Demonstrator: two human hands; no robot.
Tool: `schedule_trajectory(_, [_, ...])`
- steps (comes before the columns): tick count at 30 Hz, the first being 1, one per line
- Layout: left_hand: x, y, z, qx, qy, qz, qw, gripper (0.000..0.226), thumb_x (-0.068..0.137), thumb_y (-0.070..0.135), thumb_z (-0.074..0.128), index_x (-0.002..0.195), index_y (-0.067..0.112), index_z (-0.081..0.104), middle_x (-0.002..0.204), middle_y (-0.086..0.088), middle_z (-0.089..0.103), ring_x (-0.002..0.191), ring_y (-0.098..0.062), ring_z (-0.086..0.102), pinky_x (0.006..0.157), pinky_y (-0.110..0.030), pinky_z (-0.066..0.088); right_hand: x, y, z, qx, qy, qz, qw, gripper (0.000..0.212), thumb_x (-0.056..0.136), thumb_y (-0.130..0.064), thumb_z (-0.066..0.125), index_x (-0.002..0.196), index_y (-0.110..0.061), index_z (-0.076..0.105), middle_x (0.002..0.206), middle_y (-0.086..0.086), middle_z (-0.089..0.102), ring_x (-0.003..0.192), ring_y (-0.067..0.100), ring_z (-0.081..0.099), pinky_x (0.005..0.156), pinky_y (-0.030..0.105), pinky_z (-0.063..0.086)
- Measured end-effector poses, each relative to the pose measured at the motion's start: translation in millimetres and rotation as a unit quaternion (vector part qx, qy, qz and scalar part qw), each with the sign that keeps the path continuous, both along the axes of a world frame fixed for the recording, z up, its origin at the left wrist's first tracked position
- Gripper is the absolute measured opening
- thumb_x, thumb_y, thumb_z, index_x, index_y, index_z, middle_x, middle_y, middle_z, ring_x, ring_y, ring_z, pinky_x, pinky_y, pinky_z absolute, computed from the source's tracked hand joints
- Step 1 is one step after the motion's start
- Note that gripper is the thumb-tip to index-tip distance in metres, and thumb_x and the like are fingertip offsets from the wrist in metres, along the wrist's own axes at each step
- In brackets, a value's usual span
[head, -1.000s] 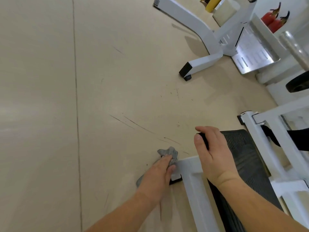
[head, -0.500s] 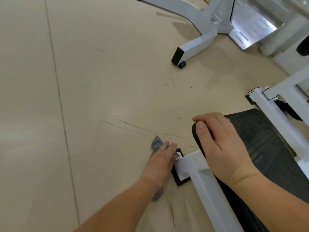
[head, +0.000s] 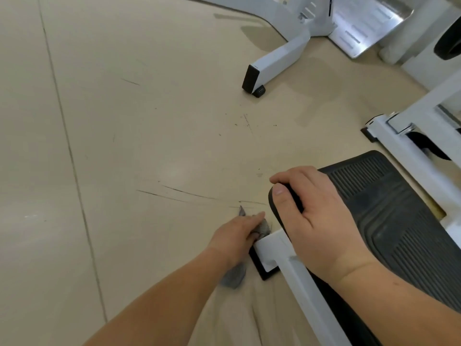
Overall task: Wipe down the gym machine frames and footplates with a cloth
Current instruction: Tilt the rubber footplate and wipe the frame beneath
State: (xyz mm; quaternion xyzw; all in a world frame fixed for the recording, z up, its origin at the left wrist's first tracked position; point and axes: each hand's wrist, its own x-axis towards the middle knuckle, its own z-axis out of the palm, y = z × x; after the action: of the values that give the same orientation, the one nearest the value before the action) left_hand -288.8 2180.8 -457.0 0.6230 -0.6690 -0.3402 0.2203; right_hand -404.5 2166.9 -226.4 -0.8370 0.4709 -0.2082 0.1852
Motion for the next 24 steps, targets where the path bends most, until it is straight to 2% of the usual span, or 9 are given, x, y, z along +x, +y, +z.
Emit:
schedule_trajectory(1, [-5, -1, 1, 0.007, 0.042, 0.036, 0.998, 0.036, 0.100, 0.028, 0.051, 0.134, 0.039, 0.054, 0.129, 0.009, 0.065, 0.119, -0.021, 0.060, 0.099, -0.037, 0.049, 0, 0, 0, 0.004, 0.001, -0.002, 1.000, 0.031, 0.100, -0.042, 0.041, 0.112, -0.027, 0.065, 0.109, -0.019, 0.056, 0.113, 0.002, 0.048, 0.096, 0.017, 0.038])
schedule_trajectory(3, [-13, 5, -2, -0.012, 0.073, 0.040, 0.996, 0.041, 0.101, 0.021, 0.050, 0.138, 0.040, 0.054, 0.143, 0.016, 0.057, 0.132, -0.013, 0.053, 0.107, -0.034, 0.046, 0, 1, 1, 0.001, 0.004, -0.005, 1.000, 0.032, 0.100, -0.043, 0.039, 0.112, -0.027, 0.065, 0.109, -0.019, 0.055, 0.113, 0.002, 0.048, 0.096, 0.019, 0.038])
schedule_trajectory(5, [-12, 21, -10, -0.039, 0.048, -0.002, 0.998, 0.058, 0.103, 0.013, 0.044, 0.154, 0.041, 0.039, 0.164, 0.021, 0.030, 0.152, -0.005, 0.025, 0.122, -0.030, 0.029, 0, 2, 1, -0.004, 0.005, -0.002, 1.000, 0.030, 0.100, -0.041, 0.040, 0.111, -0.027, 0.065, 0.109, -0.020, 0.055, 0.112, 0.001, 0.047, 0.095, 0.016, 0.037])
schedule_trajectory(8, [1, 32, -25, -0.035, 0.016, -0.032, 0.999, 0.069, 0.104, 0.008, 0.042, 0.162, 0.040, 0.021, 0.169, 0.022, 0.009, 0.155, 0.002, 0.003, 0.125, -0.019, 0.010, 1, 1, 1, -0.006, 0.011, -0.001, 1.000, 0.026, 0.101, -0.039, 0.042, 0.110, -0.028, 0.064, 0.108, -0.021, 0.055, 0.112, 0.000, 0.047, 0.095, 0.013, 0.035])
schedule_trajectory(10, [6, 20, -25, -0.046, -0.014, -0.066, 0.997, 0.071, 0.102, 0.006, 0.045, 0.161, 0.039, 0.024, 0.169, 0.019, 0.015, 0.155, -0.001, 0.011, 0.121, -0.016, 0.016, 0, 0, 1, -0.004, 0.012, -0.001, 1.000, 0.029, 0.100, -0.041, 0.041, 0.111, -0.028, 0.064, 0.109, -0.020, 0.055, 0.112, 0.001, 0.048, 0.095, 0.015, 0.037])
schedule_trajectory(12, [4, -4, -14, -0.043, -0.045, -0.085, 0.994, 0.059, 0.102, 0.007, 0.049, 0.153, 0.036, 0.040, 0.159, 0.013, 0.036, 0.146, -0.010, 0.033, 0.106, -0.015, 0.028, 1, 0, 1, -0.003, 0.011, -0.001, 1.000, 0.031, 0.100, -0.041, 0.040, 0.111, -0.027, 0.065, 0.109, -0.019, 0.056, 0.112, 0.003, 0.048, 0.096, 0.019, 0.038])
schedule_trajectory(14, [-4, -18, 2, 0.002, -0.036, -0.051, 0.998, 0.048, 0.103, 0.010, 0.049, 0.148, 0.028, 0.048, 0.152, 0.006, 0.045, 0.140, -0.018, 0.042, 0.105, -0.025, 0.039, 2, 0, 1, -0.001, 0.008, 0.001, 1.000, 0.031, 0.100, -0.041, 0.040, 0.111, -0.027, 0.065, 0.109, -0.018, 0.056, 0.111, 0.003, 0.049, 0.097, 0.023, 0.040])
schedule_trajectory(18, [-22, 32, 9, -0.002, -0.061, 0.038, 0.997, 0.065, 0.104, 0.005, 0.038, 0.163, 0.025, 0.019, 0.171, 0.007, 0.012, 0.156, -0.012, 0.013, 0.122, -0.024, 0.017, 3, 1, 3, 0.002, 0.015, 0.004, 1.000, 0.031, 0.100, -0.040, 0.039, 0.110, -0.026, 0.064, 0.109, -0.016, 0.056, 0.110, 0.005, 0.048, 0.098, 0.029, 0.042])
schedule_trajectory(24, [-37, 125, 22, 0.025, -0.002, 0.038, 0.999, 0.074, 0.099, 0.000, 0.038, 0.164, 0.024, 0.012, 0.171, 0.007, 0.006, 0.157, -0.008, 0.006, 0.119, -0.014, -0.003, 5, 2, 6, 0.008, 0.024, -0.004, 1.000, 0.030, 0.100, -0.038, 0.040, 0.109, -0.024, 0.065, 0.109, -0.014, 0.057, 0.109, 0.008, 0.049, 0.097, 0.032, 0.043])
